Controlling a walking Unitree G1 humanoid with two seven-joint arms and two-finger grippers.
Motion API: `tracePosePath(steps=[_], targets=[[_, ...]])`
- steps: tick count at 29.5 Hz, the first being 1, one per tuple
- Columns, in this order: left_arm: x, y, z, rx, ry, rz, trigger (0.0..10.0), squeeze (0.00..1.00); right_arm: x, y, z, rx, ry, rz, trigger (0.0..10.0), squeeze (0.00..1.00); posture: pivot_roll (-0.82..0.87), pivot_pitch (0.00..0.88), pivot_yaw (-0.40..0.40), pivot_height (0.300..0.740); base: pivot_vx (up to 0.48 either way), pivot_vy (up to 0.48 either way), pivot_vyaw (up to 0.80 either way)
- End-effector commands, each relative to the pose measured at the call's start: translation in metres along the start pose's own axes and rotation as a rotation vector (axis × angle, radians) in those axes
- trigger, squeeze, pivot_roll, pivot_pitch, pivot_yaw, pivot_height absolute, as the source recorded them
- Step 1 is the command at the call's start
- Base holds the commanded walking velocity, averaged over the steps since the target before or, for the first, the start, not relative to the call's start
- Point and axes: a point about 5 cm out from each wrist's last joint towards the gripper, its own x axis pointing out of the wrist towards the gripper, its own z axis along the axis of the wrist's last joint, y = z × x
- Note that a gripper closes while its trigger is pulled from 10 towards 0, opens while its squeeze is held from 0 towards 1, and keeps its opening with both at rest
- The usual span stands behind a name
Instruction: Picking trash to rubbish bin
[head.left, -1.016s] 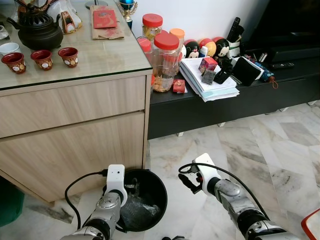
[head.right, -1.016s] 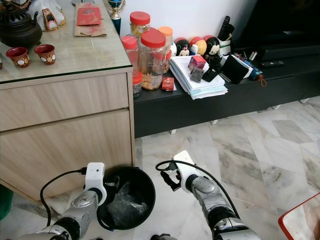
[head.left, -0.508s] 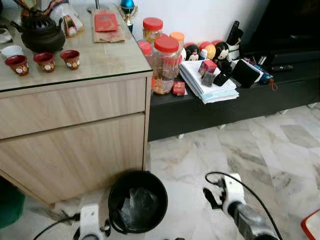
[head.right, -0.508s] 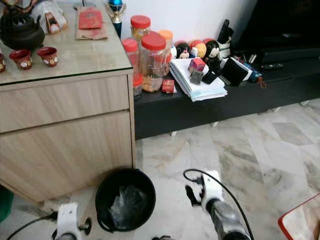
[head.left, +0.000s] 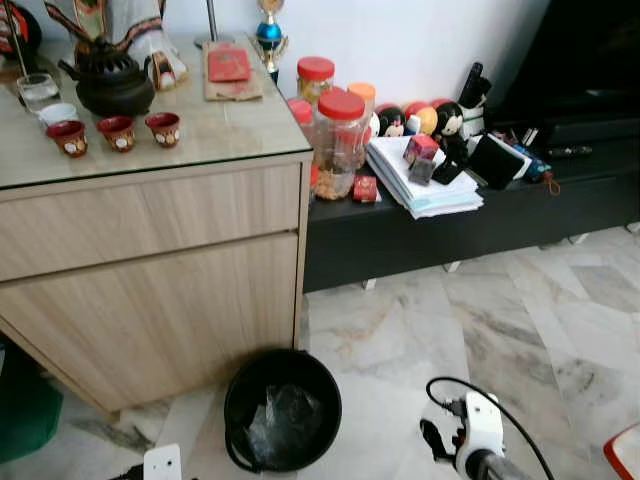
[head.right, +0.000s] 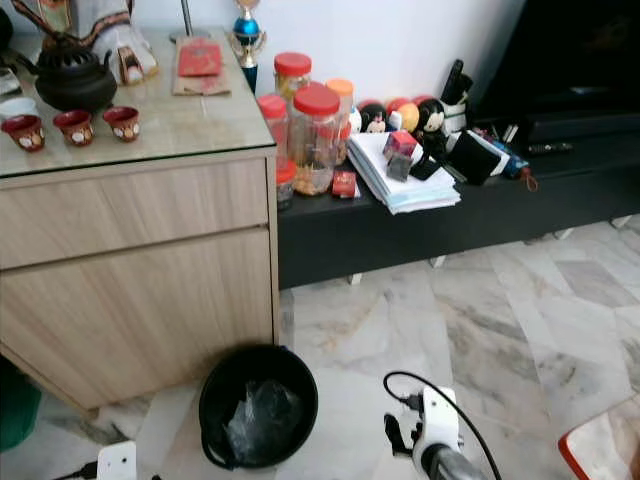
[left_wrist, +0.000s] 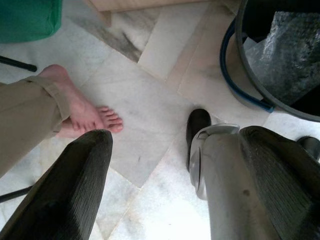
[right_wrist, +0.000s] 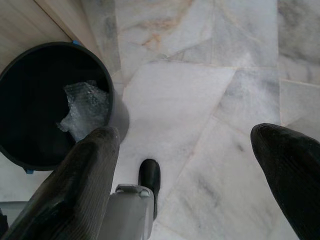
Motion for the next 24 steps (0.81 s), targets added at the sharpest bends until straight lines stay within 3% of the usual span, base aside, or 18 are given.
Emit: tracePosePath(steps=[1,5,24], targets=[[-0.0016,-0.0088,-0.0029,0.010,0.022,-0.017,10.0,0.00,-0.0010,-0.0055,0.0010,0.023,-0.004,-0.029,10.0,0.00,-0.03,0.040,-0.102,0.740,0.000,0.000,0.00],[-0.0015,-0.0139,-0.0007,0.030,0.021,-0.045,10.0,0.00,-0.0015,-0.0068,0.0002,0.024,-0.003,-0.034,10.0,0.00,-0.02,0.037,-0.110,0.740,0.000,0.000,0.00],[-0.0035,-0.0161,-0.0067,0.038,0.043,-0.046,10.0,0.00,-0.0011,-0.0079,0.0032,0.020,-0.014,-0.055,10.0,0.00,-0.01,0.008,-0.119,0.740,-0.276,0.000,0.00]])
